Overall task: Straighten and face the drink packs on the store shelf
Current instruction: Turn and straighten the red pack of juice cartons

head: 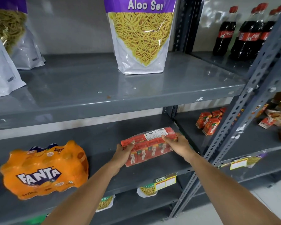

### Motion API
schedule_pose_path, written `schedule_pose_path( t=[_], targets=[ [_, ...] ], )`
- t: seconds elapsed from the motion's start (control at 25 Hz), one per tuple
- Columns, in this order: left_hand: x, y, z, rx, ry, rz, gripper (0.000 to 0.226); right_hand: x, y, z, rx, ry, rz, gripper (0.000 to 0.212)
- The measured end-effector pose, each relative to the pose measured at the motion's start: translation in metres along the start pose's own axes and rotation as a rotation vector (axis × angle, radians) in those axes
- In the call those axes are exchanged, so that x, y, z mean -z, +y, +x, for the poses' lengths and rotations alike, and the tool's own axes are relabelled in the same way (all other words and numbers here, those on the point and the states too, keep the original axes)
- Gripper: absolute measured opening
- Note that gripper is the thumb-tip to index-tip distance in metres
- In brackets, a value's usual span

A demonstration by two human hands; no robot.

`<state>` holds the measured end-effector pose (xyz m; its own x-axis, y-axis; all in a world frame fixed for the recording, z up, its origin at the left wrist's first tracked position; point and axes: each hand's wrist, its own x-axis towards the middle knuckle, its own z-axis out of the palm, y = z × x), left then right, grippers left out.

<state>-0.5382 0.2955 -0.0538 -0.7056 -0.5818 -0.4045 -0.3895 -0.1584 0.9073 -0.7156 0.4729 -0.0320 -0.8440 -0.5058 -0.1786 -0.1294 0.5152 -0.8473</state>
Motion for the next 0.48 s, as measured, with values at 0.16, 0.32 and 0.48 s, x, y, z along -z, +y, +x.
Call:
schedule_pose_path(
  t=[0.16, 0.32, 0.48],
  targets=[
    [-0.014, 0.0, -0.018, 0.0, 0.0, 0.04, 0.046, 0.011, 0.003, -0.017, -0.023, 0.002, -0.004, 0.027],
    [-0.022, 0.001, -0.028, 0.016, -0.016, 0.075, 0.053, 0.021, 0.011, -0.028, -0.051, 0.009, 0.006, 0.024],
    [-0.027, 0.001, -0.035, -0.002, 0.004, 0.098, 0.057, 0.025, 0.014, -0.035, -0.048, 0.018, 0.009, 0.029]
  ],
)
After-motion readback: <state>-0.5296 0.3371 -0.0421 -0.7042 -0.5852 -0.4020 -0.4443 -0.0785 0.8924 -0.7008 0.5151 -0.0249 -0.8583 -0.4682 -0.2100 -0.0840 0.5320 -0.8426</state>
